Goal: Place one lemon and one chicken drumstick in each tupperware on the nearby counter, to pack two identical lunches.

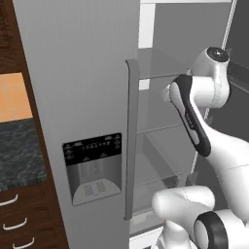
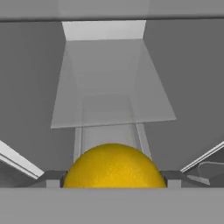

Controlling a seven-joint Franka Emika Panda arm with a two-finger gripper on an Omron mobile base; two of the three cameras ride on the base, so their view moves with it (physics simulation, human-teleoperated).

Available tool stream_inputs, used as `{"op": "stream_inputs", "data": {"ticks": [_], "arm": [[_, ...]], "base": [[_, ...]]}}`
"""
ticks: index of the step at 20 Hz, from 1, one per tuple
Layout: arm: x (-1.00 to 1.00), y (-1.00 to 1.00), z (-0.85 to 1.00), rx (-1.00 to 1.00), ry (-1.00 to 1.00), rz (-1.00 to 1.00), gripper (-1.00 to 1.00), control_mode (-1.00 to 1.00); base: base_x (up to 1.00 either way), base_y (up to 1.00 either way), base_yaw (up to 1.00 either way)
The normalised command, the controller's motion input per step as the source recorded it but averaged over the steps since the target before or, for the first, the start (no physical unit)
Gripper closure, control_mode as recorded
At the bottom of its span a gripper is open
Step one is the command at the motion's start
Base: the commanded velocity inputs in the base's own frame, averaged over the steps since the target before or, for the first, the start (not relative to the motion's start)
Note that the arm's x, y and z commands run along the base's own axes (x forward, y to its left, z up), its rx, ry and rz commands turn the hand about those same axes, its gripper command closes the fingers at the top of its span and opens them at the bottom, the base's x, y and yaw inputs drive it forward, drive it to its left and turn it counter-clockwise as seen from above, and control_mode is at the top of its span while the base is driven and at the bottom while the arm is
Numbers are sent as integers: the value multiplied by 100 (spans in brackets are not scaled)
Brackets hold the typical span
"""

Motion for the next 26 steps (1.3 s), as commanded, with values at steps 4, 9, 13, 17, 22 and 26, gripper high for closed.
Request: {"op": "stream_inputs", "data": {"ticks": [4, 9, 13, 17, 22, 26], "arm": [[-5, 0, -57, -9, -3, 8, 100, -100], [-17, 0, -6, 0, 2, 1, 100, 100], [0, 0, 0, 0, 0, 0, 100, 100], [0, 0, 0, 0, 0, 0, 100, 100], [0, 0, 0, 0, 0, 0, 100, 100], [0, 0, 0, 0, 0, 0, 100, 100]], "base": [[0, 0, 0], [-80, 13, 12], [-97, 80, 37], [-26, 100, 47], [9, 100, 27], [32, 100, 14]]}}
